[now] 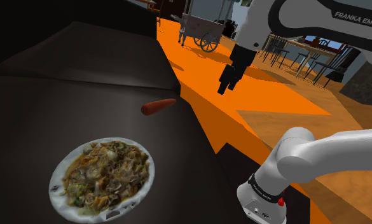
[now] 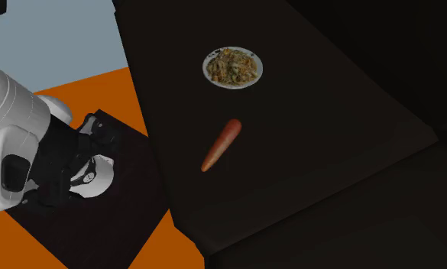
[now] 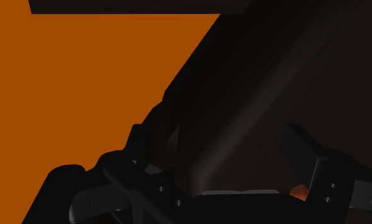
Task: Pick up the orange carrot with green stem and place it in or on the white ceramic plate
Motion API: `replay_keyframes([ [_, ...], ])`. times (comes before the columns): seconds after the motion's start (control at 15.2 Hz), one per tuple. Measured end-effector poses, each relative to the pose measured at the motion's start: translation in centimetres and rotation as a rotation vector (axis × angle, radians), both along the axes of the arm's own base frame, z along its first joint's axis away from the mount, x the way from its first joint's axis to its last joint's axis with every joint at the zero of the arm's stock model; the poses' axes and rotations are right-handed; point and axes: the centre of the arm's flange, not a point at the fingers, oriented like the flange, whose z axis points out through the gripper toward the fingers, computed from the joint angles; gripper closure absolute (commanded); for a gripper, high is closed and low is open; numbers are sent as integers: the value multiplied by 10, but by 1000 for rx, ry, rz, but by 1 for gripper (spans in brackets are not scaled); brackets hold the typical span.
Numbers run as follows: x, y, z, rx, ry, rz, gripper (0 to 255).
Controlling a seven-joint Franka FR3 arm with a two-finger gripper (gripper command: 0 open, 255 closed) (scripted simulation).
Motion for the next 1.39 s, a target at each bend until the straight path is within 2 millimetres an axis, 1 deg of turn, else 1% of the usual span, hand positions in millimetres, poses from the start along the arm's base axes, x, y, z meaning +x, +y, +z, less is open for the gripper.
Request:
replay_keyframes([
  [0.07,0,0,0,0,0,0,0],
  [0.13,7,1,-1,0,-1,33,0],
  [0.4,49,18,-6,-2,-10,295,0],
  [0.46,60,21,-10,-3,-12,368,0],
  [0.53,74,33,-12,-4,-16,445,0],
  [0.66,91,49,-14,-6,-20,595,0],
  [0.79,107,71,-19,-7,-25,746,0],
  [1.06,133,118,-27,-10,-36,1049,0],
  [1.32,138,172,-33,-13,-47,1352,0],
  [1.39,139,182,-37,-14,-49,1420,0],
])
